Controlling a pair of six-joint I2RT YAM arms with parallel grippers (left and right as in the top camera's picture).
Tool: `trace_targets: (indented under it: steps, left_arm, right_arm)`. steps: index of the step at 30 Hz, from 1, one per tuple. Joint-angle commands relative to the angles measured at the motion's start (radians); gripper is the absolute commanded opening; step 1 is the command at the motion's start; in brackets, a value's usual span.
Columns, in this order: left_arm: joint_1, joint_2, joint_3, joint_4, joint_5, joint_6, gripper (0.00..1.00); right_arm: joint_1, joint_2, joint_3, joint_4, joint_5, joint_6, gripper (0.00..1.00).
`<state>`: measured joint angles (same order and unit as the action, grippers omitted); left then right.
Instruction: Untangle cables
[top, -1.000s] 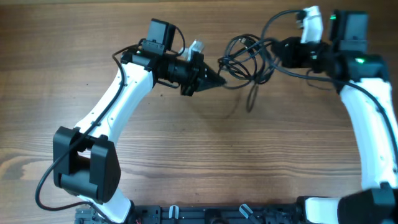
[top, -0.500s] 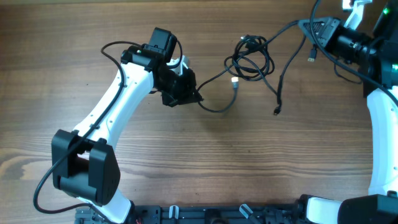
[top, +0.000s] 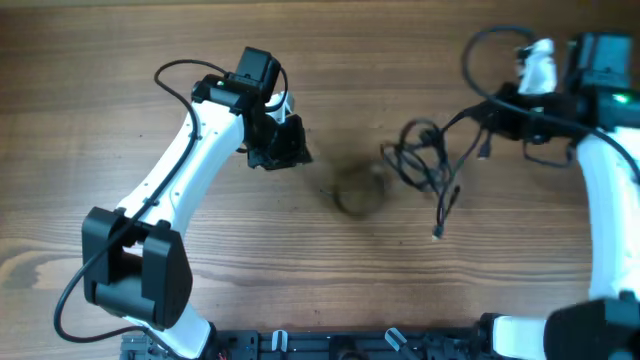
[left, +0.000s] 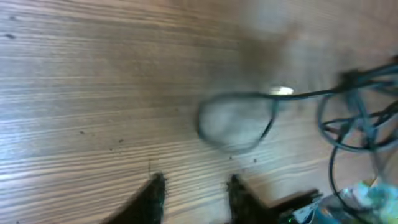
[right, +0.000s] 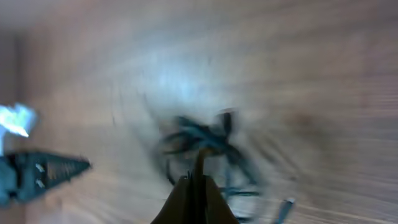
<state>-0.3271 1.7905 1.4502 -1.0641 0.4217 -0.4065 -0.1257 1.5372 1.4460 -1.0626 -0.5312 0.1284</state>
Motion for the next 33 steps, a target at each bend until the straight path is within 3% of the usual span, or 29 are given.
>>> trace_targets:
  steps: [1, 3, 7, 11, 14, 19, 21, 28, 33]
  left_arm:
    - [0.006, 0.005, -0.010, 0.018, -0.031, 0.006, 0.48]
    - [0.004, 0.005, -0.010, 0.026, -0.027, 0.006, 0.56]
    - [-0.059, 0.005, -0.010, 0.115, 0.020, 0.005, 0.56]
    - [-0.138, 0.017, -0.010, 0.216, 0.032, -0.195, 0.51]
    - [-0.228, 0.043, -0.010, 0.312, 0.040, -0.303, 0.40]
    - [-0.348, 0.129, -0.010, 0.417, -0.072, -0.603, 0.37]
    - [-0.373, 0.171, -0.010, 0.434, -0.072, -0.671, 0.34]
    - [-0.395, 0.281, -0.010, 0.594, -0.079, -0.786, 0.31]
    - [-0.397, 0.303, -0.010, 0.704, -0.110, -0.837, 0.37]
  right_arm:
    - [0.085, 0.090, -0.017, -0.001, -0.028, -0.073, 0.05]
    - [0.114, 0.137, -0.017, 0.002, -0.029, -0.075, 0.05]
    - [0.116, 0.183, -0.017, 0.028, -0.100, -0.083, 0.05]
    - [0.110, 0.185, -0.017, 0.043, -0.099, -0.072, 0.06]
    - [0.110, 0.185, -0.017, 0.061, -0.099, -0.045, 0.07]
    - [0.111, 0.185, -0.017, 0.071, -0.099, -0.031, 0.07]
    - [0.110, 0.185, -0.017, 0.071, -0.098, -0.031, 0.07]
    - [0.111, 0.185, -0.017, 0.071, -0.098, -0.024, 0.07]
    - [0.111, 0.185, -0.017, 0.071, -0.098, -0.024, 0.07]
